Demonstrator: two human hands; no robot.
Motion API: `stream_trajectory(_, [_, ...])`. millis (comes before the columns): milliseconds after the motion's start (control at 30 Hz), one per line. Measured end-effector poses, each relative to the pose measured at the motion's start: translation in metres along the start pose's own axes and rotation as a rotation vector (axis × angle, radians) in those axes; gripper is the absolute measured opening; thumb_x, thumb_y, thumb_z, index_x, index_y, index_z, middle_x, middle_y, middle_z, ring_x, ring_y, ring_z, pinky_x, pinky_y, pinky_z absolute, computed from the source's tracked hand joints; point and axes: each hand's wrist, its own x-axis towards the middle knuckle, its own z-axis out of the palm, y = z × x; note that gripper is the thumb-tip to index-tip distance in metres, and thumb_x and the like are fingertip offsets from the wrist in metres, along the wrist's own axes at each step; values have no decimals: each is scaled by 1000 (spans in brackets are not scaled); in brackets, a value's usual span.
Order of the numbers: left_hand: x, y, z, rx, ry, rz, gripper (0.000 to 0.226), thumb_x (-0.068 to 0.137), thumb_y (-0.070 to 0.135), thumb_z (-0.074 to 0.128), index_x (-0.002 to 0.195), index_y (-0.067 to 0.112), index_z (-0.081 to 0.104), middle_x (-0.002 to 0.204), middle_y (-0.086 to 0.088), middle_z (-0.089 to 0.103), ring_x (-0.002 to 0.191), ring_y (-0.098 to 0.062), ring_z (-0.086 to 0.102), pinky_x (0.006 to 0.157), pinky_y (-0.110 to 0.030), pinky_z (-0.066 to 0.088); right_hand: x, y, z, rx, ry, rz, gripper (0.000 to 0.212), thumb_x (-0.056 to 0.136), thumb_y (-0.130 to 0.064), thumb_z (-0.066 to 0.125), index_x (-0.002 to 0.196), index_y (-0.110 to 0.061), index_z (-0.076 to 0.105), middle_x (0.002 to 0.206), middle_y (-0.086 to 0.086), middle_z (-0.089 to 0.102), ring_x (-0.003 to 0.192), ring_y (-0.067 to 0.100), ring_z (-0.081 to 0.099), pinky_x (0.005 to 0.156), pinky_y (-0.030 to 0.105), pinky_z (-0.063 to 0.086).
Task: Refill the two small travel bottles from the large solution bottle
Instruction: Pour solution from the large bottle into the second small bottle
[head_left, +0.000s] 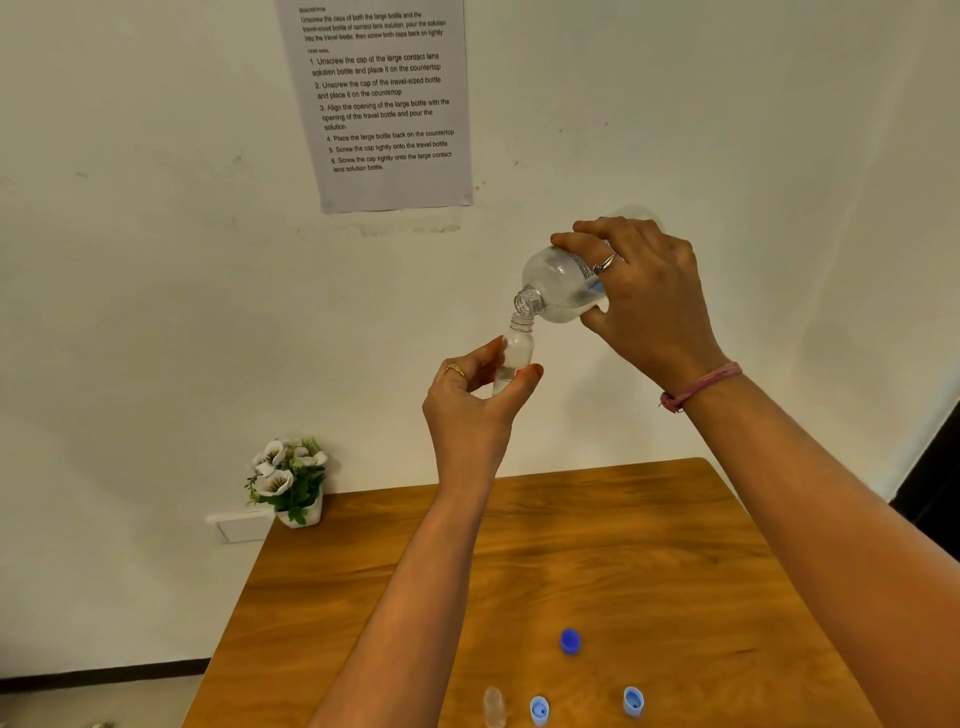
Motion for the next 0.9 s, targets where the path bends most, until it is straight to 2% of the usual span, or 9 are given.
stream_trajectory(900, [10, -4, 2, -5, 7, -1, 41, 72, 22, 81, 110, 19, 68, 104, 2, 68, 92, -6, 63, 67, 1, 43, 5, 1, 9, 3, 7, 4, 59, 68, -12, 80, 123, -16, 58, 120, 11, 61, 110, 33, 57, 86, 48, 44])
